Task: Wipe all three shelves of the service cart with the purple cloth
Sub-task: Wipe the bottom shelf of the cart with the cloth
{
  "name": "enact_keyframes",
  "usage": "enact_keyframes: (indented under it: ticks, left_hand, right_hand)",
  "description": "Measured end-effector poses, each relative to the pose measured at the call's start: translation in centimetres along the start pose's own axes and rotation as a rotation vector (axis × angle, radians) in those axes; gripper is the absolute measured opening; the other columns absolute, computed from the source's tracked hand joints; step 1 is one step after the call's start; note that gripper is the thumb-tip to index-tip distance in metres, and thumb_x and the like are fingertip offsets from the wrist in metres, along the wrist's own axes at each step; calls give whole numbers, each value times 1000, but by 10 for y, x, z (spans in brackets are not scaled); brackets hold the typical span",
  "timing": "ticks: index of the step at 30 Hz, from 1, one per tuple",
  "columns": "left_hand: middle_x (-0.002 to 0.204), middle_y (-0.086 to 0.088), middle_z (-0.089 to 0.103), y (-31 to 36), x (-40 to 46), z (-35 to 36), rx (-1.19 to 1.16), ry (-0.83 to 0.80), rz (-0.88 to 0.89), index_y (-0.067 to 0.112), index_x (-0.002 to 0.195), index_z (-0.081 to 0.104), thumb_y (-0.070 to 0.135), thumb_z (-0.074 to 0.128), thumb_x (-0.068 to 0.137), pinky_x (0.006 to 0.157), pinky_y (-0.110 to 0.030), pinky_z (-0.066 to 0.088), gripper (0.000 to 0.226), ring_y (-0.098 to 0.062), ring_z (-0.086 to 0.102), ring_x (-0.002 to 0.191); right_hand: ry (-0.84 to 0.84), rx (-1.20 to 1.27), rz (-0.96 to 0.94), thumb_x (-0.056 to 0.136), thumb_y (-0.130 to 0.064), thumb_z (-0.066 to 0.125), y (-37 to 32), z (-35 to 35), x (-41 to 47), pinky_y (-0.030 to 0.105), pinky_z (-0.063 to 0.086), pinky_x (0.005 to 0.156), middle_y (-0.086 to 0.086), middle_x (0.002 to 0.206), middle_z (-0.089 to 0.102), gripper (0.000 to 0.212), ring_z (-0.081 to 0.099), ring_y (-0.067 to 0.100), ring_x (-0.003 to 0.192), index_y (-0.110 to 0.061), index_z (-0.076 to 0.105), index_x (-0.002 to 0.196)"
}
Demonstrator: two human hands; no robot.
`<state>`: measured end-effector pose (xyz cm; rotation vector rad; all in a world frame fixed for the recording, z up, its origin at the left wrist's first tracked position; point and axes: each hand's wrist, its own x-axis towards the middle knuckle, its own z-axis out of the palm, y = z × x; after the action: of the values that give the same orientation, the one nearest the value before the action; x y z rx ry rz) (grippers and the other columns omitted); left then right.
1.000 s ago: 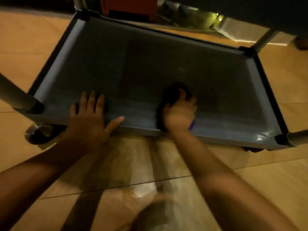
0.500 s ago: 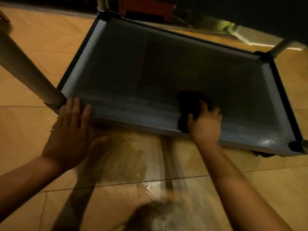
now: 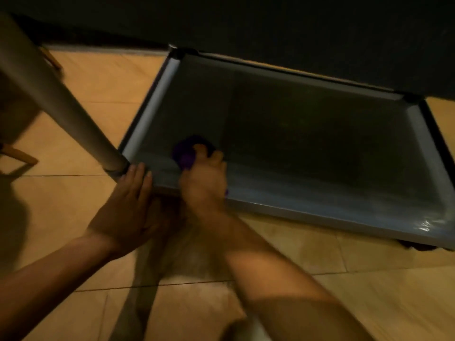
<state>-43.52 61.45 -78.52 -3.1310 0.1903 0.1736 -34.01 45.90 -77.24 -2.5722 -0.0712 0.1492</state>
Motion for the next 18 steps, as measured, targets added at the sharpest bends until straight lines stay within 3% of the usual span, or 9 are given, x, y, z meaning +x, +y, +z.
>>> enact_keyframes:
  ticks: [2,4,6,7,8,10,11,13,18]
  left_hand:
    - [158,-31,27,-6,-6,-2,56,-9,12,-7,152,27,65,51,80,118,-52,25,104,-46,24,148]
    - [163,-30,11,-6,-10,5,43,-55,3,-4,154,9,63,60,81,121,-53,23,112,-45,9,152]
    - [164,-27,-6,-3,-10,8,-49,-85,-52,-2,154,-5,74,38,86,124,-53,16,111,-42,-9,152]
    - [164,-28,-6,-1,-10,7,-105,-79,-58,-4,154,-2,79,22,86,123,-54,16,110,-43,-9,152]
    - [162,-31,1,2,-9,5,-144,-66,-36,-7,153,5,79,10,87,121,-58,21,109,-47,-3,151]
    - [156,-40,18,2,-10,3,-160,-13,15,-10,149,11,73,6,93,109,-67,35,100,-55,14,145]
    - [155,-39,22,-3,-11,3,-144,20,41,-6,150,9,72,12,94,104,-68,39,96,-55,18,142]
    - [163,-28,10,-14,-13,7,-130,-4,22,5,156,3,74,29,84,111,-62,36,103,-43,10,148]
    - [167,-13,-12,-41,-5,44,-41,-25,5,17,160,-8,61,61,74,116,-60,27,118,-37,-2,154]
  right_hand:
    - [22,85,-10,91,-23,62,22,-15,17,43,45,101,17,144,41,62,49,38,124,-23,40,149]
    - [116,164,68,92,-22,61,25,-19,45,43,43,104,18,146,41,61,49,39,126,-22,40,150]
    - [125,190,114,92,-20,59,5,-7,65,42,37,110,19,151,38,63,45,40,132,-23,39,152]
    - [88,183,87,91,-20,60,-10,3,66,41,34,112,19,153,37,65,43,40,135,-23,39,152]
    - [44,176,24,90,-20,61,-25,14,61,42,32,114,18,153,37,65,41,40,136,-23,40,152]
    - [-54,195,-144,87,-19,64,-48,33,39,44,32,113,17,151,41,64,42,39,134,-24,46,148]
    - [-125,195,-224,86,-18,64,-54,37,27,44,33,112,15,149,44,62,43,37,133,-24,50,146]
    - [-223,179,-332,88,-15,63,-51,27,18,41,33,112,12,148,48,57,44,34,133,-25,54,143]
    - [-333,106,-376,91,-13,62,13,-29,4,43,46,104,12,139,56,47,53,32,125,-25,61,136]
